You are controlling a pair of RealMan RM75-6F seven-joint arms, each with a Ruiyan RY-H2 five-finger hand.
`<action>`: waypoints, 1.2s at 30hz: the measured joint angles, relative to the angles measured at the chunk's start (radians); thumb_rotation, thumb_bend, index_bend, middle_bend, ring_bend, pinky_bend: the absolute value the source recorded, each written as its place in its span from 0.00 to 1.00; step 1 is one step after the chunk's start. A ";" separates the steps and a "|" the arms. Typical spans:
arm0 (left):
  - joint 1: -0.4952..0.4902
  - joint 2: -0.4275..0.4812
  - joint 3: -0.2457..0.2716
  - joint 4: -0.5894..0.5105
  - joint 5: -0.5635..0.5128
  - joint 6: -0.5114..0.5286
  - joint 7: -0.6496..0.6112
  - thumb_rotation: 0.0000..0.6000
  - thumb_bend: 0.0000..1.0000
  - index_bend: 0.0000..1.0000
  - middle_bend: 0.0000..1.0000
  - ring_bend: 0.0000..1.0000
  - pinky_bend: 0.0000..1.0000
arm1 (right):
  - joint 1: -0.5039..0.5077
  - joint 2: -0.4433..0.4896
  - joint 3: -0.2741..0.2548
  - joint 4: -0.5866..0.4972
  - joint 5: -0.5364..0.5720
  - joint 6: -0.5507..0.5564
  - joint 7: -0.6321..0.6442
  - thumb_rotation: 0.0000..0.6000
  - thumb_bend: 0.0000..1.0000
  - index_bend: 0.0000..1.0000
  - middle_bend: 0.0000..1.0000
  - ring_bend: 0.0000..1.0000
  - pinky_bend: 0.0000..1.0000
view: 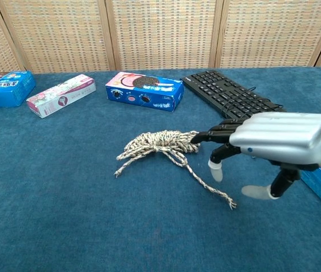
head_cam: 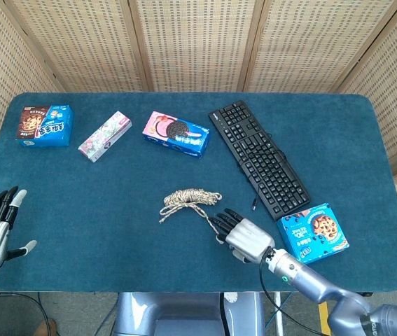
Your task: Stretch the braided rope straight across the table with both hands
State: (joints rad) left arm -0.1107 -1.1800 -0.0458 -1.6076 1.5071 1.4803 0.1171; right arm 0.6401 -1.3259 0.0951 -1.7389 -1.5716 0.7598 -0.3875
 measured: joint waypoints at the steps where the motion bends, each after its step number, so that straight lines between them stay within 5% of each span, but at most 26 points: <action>1: 0.000 0.000 0.000 0.000 -0.001 -0.001 -0.002 1.00 0.00 0.00 0.00 0.00 0.00 | 0.003 -0.012 -0.001 0.004 0.010 -0.005 -0.020 1.00 0.42 0.39 0.00 0.00 0.00; 16: -0.005 0.001 0.001 0.001 -0.009 -0.013 -0.012 1.00 0.00 0.00 0.00 0.00 0.00 | 0.030 -0.165 -0.032 0.076 0.218 -0.001 -0.364 1.00 0.60 0.39 0.00 0.00 0.00; 23: -0.007 0.003 -0.001 0.003 -0.015 -0.018 -0.018 1.00 0.00 0.00 0.00 0.00 0.00 | 0.039 -0.176 -0.059 0.078 0.321 0.040 -0.460 1.00 0.60 0.40 0.00 0.00 0.00; 36: -0.010 0.005 -0.001 0.005 -0.022 -0.025 -0.023 1.00 0.00 0.00 0.00 0.00 0.00 | 0.032 -0.169 -0.072 0.129 0.342 0.166 -0.536 1.00 0.56 0.37 0.00 0.00 0.00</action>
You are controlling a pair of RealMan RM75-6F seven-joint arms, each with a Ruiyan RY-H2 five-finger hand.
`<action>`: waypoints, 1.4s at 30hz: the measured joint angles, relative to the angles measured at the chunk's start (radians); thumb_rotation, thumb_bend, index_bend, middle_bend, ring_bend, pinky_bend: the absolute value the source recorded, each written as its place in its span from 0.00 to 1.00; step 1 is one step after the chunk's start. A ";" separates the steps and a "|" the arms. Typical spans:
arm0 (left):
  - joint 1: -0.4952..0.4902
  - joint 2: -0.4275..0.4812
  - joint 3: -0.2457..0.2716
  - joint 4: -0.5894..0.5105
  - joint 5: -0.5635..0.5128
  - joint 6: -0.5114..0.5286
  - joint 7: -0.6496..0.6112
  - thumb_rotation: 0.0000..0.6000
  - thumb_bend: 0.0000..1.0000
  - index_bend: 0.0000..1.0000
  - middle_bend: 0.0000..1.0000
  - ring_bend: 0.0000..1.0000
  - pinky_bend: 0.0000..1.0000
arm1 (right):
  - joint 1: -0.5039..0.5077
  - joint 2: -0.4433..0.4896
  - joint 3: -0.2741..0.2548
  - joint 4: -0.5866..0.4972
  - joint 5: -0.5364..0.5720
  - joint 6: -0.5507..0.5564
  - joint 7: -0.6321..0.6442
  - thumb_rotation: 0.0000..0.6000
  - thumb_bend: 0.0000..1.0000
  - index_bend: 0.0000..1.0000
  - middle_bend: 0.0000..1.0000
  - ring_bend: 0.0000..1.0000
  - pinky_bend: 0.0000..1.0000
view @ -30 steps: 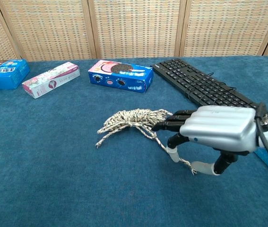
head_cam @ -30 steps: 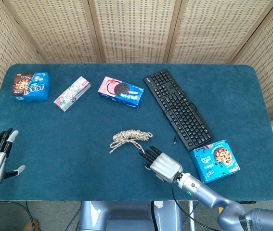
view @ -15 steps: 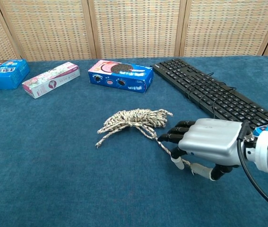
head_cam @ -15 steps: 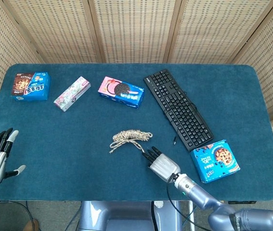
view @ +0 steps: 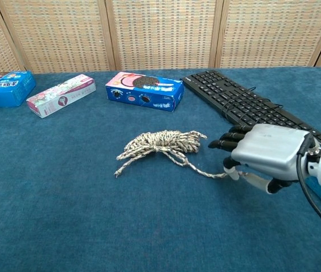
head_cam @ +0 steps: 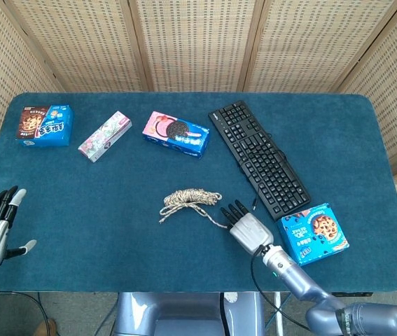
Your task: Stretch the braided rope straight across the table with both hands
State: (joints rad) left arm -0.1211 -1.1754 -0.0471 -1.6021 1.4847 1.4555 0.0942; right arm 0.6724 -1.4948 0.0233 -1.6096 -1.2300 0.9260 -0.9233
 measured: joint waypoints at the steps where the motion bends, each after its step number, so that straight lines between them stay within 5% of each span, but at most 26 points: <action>1: 0.000 0.000 0.000 0.000 -0.001 -0.001 -0.001 1.00 0.00 0.00 0.00 0.00 0.00 | -0.003 0.003 0.003 0.000 0.007 0.012 -0.004 1.00 0.52 0.37 0.00 0.00 0.00; 5: 0.000 0.001 -0.001 0.001 -0.001 0.000 -0.006 1.00 0.00 0.00 0.00 0.00 0.00 | -0.017 0.013 0.014 -0.019 0.024 0.041 0.023 1.00 0.31 0.36 0.00 0.00 0.00; 8: 0.000 0.003 0.001 0.001 0.003 0.001 -0.009 1.00 0.00 0.00 0.00 0.00 0.00 | -0.028 0.015 0.028 -0.040 0.037 0.055 0.085 1.00 0.28 0.36 0.00 0.00 0.00; 20: -0.001 0.009 0.002 0.002 0.008 0.003 -0.026 1.00 0.00 0.00 0.00 0.00 0.00 | -0.020 -0.084 0.098 0.030 0.185 0.054 0.242 1.00 0.29 0.42 0.00 0.00 0.00; 42: -0.009 0.005 0.004 0.003 0.005 -0.010 -0.019 1.00 0.00 0.00 0.00 0.00 0.00 | 0.010 -0.168 0.082 0.164 0.210 0.051 0.278 1.00 0.36 0.51 0.00 0.00 0.00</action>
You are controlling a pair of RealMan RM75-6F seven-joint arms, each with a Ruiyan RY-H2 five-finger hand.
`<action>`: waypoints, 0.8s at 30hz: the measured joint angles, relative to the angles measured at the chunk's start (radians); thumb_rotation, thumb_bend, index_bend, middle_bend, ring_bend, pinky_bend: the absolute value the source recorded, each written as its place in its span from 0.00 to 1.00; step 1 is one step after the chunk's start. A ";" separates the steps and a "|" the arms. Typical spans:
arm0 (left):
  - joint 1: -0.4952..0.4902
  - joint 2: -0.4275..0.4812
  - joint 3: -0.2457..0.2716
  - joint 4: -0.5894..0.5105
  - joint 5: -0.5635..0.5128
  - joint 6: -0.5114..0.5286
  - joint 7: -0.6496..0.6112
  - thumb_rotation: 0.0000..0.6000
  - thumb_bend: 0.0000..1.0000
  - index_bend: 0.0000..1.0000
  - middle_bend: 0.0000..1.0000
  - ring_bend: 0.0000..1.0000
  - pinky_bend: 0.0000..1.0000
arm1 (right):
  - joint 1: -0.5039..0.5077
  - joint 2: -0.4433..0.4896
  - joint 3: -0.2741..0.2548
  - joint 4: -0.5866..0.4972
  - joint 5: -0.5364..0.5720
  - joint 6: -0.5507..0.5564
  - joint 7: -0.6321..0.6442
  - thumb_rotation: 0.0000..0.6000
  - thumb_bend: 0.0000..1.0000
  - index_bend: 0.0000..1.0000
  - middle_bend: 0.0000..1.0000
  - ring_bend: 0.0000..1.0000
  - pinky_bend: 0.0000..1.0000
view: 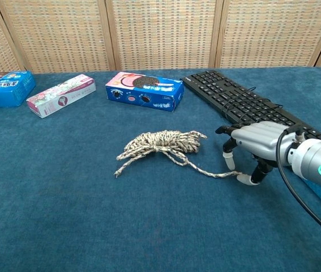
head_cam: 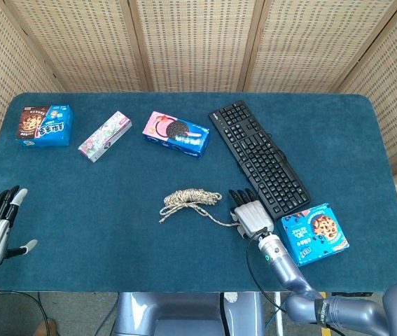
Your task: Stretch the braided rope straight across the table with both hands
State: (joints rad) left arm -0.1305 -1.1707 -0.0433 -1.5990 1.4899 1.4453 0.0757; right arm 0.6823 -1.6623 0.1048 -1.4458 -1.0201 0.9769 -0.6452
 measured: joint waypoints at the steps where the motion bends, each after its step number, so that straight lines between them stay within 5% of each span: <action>1: -0.001 -0.001 0.000 0.000 0.001 0.000 0.001 1.00 0.00 0.00 0.00 0.00 0.00 | 0.001 0.000 0.000 0.003 -0.001 -0.001 0.003 1.00 0.37 0.52 0.00 0.00 0.00; 24: -0.004 -0.006 0.004 0.002 -0.001 -0.007 0.007 1.00 0.00 0.00 0.00 0.00 0.00 | 0.014 -0.013 -0.007 0.025 -0.023 -0.001 0.013 1.00 0.49 0.63 0.00 0.00 0.00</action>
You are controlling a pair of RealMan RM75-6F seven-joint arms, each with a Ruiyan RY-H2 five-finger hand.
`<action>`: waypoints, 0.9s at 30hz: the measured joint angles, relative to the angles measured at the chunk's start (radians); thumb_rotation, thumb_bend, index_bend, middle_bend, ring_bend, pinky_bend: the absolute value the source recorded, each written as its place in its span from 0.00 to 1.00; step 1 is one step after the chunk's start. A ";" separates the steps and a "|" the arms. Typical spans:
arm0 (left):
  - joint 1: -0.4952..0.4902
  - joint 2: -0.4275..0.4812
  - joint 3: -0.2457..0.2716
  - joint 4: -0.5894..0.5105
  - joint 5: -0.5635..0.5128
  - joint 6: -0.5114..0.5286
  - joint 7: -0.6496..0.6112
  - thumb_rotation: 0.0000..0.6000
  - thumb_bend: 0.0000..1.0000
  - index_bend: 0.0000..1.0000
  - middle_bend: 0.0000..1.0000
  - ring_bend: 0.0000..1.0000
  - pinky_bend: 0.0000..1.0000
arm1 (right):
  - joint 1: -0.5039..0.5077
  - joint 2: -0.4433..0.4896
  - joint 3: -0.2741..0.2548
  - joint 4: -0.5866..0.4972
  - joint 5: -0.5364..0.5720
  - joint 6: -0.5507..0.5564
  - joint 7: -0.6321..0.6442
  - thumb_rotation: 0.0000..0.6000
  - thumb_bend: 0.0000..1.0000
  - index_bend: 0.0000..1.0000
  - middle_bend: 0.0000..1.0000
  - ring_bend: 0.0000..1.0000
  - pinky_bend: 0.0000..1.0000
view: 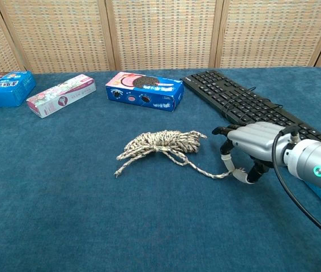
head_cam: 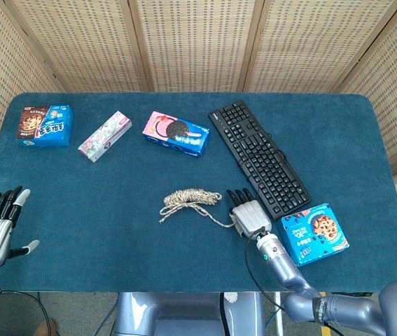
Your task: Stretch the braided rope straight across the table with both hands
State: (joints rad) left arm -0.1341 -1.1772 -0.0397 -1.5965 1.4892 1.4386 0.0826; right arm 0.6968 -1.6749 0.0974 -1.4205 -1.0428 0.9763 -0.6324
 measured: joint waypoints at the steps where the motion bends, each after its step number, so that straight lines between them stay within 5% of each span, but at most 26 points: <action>1: 0.000 0.000 0.000 0.000 0.000 -0.001 -0.001 1.00 0.00 0.00 0.00 0.00 0.00 | 0.000 0.001 -0.001 0.000 -0.006 0.002 0.001 1.00 0.50 0.63 0.00 0.00 0.00; 7: -0.014 -0.005 0.001 0.004 -0.001 -0.024 0.002 1.00 0.00 0.01 0.00 0.00 0.00 | 0.001 0.010 -0.010 0.009 -0.076 0.030 0.009 1.00 0.49 0.65 0.00 0.00 0.00; 16: -0.100 -0.039 -0.024 0.005 0.013 -0.115 0.051 1.00 0.00 0.33 0.00 0.00 0.00 | -0.008 0.048 -0.017 0.021 -0.187 0.096 0.052 1.00 0.49 0.65 0.00 0.00 0.00; 27: -0.319 -0.149 -0.099 -0.003 -0.065 -0.390 0.148 1.00 0.14 0.45 0.00 0.00 0.00 | -0.010 0.063 -0.002 -0.012 -0.181 0.086 0.032 1.00 0.49 0.65 0.00 0.00 0.00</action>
State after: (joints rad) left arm -0.4528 -1.3264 -0.1388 -1.5996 1.4242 1.0488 0.2305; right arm 0.6868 -1.6118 0.0957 -1.4322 -1.2240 1.0618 -0.6007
